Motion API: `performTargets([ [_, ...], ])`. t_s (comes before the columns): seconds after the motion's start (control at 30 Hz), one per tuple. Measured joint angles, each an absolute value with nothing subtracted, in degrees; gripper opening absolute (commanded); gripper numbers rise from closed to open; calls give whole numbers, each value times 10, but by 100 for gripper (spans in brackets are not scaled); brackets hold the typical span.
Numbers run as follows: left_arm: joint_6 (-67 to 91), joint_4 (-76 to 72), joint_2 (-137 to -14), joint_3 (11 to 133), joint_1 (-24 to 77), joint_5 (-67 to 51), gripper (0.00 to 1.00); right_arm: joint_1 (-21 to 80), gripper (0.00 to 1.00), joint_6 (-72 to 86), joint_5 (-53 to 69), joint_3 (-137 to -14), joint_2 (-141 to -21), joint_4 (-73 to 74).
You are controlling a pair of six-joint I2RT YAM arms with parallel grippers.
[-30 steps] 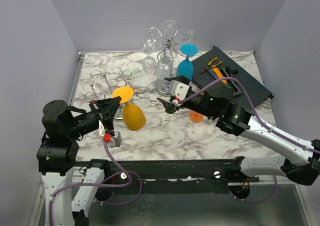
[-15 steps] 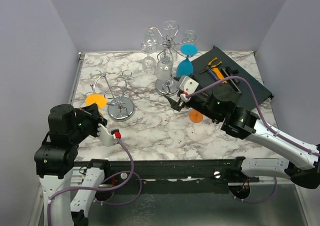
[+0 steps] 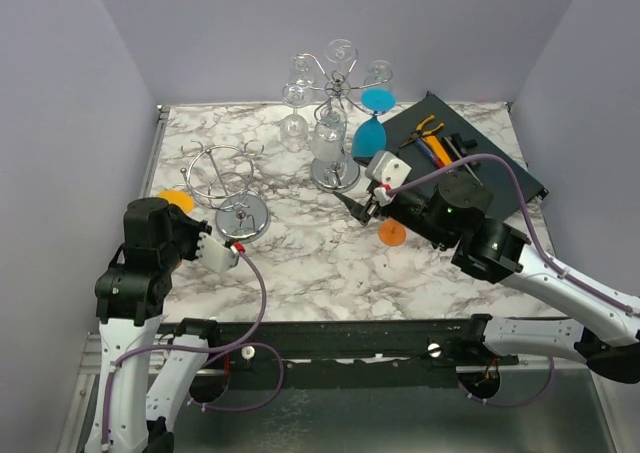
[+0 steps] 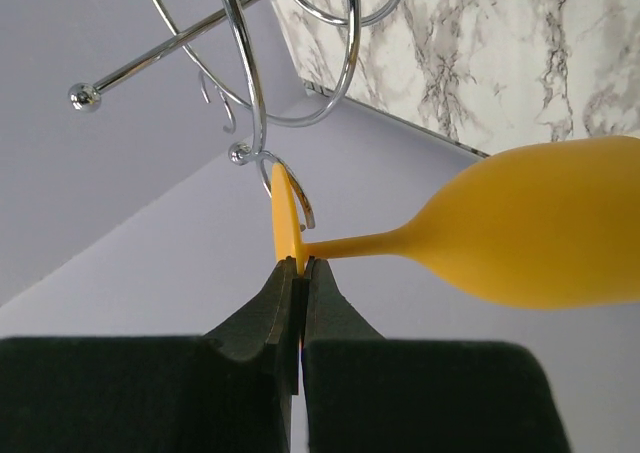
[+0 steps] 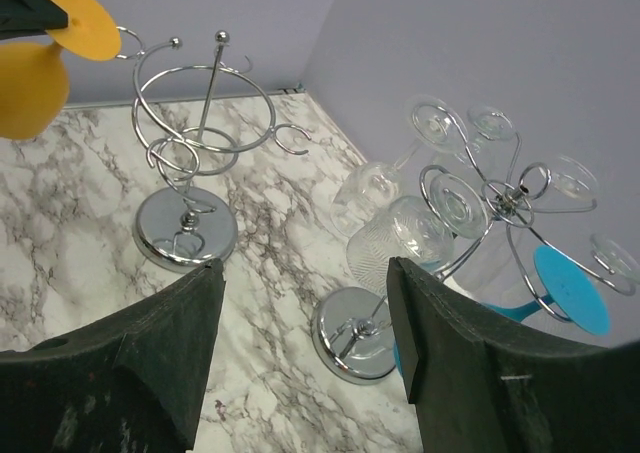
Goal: Place the wine glass upside down on the wine glass rack
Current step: Turn the wine glass upside down at the wine rack.
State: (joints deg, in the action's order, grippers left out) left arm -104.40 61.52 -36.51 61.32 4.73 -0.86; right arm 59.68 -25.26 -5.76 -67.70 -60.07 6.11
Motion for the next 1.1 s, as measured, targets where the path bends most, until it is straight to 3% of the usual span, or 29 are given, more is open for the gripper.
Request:
performTargets([
  [0.77, -1001, 517, -423, 609, 48, 38, 0, 597, 70, -237, -64, -663, -580, 73],
  [1.1, -979, 514, -418, 609, 47, -5, 0, 597, 70, -237, -68, -663, -580, 74],
])
